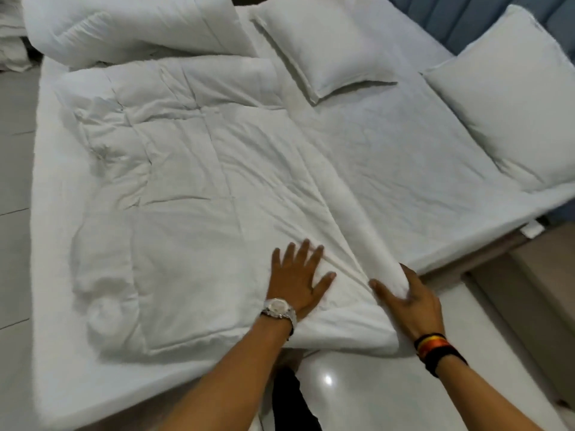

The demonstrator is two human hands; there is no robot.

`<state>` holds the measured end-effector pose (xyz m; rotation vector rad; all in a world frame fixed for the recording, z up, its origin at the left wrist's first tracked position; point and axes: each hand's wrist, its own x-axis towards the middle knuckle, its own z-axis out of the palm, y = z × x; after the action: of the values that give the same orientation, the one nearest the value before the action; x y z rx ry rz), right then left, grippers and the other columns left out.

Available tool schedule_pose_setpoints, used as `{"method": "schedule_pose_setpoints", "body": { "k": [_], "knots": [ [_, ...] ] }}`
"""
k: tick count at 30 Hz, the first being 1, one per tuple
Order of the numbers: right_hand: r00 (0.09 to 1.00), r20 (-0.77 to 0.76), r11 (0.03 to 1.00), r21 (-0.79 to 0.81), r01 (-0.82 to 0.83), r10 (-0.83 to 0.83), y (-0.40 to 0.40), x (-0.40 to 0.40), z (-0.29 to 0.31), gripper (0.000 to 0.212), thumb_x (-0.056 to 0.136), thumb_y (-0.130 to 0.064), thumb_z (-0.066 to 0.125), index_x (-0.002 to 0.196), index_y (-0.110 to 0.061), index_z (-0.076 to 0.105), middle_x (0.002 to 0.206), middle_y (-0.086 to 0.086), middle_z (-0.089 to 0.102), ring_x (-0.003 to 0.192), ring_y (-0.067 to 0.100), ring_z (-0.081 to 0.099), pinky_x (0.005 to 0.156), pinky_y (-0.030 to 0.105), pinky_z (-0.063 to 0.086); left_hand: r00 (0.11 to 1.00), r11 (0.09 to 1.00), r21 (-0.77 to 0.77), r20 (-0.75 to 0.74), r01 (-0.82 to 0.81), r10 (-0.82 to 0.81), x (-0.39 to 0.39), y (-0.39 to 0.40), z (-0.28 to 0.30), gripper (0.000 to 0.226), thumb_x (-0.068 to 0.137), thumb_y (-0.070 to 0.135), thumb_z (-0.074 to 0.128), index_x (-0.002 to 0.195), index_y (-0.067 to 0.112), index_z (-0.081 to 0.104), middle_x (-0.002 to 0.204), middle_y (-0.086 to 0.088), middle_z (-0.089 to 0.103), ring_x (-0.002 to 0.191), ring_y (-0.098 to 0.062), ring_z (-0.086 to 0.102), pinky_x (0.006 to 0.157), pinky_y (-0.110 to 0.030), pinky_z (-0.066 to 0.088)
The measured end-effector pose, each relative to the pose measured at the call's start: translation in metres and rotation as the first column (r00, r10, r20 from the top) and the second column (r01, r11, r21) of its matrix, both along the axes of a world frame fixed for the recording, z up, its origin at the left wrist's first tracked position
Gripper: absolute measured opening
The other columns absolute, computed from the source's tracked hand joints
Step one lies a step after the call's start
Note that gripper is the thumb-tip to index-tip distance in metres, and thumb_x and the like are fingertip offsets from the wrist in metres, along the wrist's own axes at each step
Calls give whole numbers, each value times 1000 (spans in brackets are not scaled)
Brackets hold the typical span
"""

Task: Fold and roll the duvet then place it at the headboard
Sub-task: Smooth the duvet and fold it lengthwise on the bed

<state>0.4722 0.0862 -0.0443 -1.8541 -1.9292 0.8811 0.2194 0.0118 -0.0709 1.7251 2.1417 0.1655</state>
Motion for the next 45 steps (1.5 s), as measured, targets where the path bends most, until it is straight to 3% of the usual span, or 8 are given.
{"method": "schedule_pose_setpoints", "body": {
  "k": [8,13,18,24,34,38,41,45],
  "knots": [
    [944,281,984,-12,-180,176,-34,-42,-41,103,91,-76,58,169,-29,12,173,12,24,157,34,26,128,56,19,999,997,58,-12,51,-51,17,-67,-38,67,105,58,18,161,24,33,170,-8,23,158,-31,18,127,-52,5],
    [798,272,827,13,-562,538,-57,-135,-52,85,100,-73,41,169,-36,8,178,5,0,164,26,4,129,58,-2,929,882,351,-73,-316,363,-71,-120,-43,59,106,44,35,162,25,30,172,-10,14,159,-30,10,127,-54,6],
    [673,188,676,53,-735,716,-74,-242,-54,80,102,-74,35,169,-40,9,178,5,-4,164,26,-2,128,58,-7,478,430,258,166,-865,862,-176,-183,-43,83,97,65,36,165,21,17,172,-14,9,158,-34,8,124,-60,8],
    [518,228,513,87,-854,824,-95,-326,-77,83,98,-82,28,168,-44,4,178,4,-1,164,27,-2,128,61,-5,54,144,-160,464,-977,884,-259,-207,-61,145,49,96,68,162,41,-5,171,-2,19,157,-28,16,127,-52,10],
    [632,132,636,20,-772,763,-111,-312,-76,84,92,-91,17,165,-52,2,178,-1,3,163,22,6,129,59,3,106,218,3,880,-976,463,-260,-201,-27,118,52,48,101,152,30,40,145,13,55,126,-3,59,104,-26,52],
    [662,126,667,5,-745,739,-120,-308,-57,88,89,-91,16,166,-49,7,178,1,6,163,22,11,129,59,5,-71,234,-216,858,-948,508,-257,-219,-1,133,43,64,97,155,25,36,141,10,56,121,-10,61,103,-32,52],
    [649,163,661,-34,-749,743,-136,-309,-49,93,86,-92,13,167,-47,6,178,2,4,163,22,8,129,60,2,-45,229,-267,738,-936,673,-258,-243,-5,93,46,68,90,125,27,66,133,4,65,121,-15,63,103,-35,53],
    [635,180,646,-2,-764,751,-153,-318,-58,94,85,-94,10,166,-47,3,178,0,5,163,22,8,129,61,0,30,284,-194,775,-939,631,-269,-251,-17,122,52,62,95,154,30,36,161,8,31,143,-13,41,121,-40,36]
  ]
}}
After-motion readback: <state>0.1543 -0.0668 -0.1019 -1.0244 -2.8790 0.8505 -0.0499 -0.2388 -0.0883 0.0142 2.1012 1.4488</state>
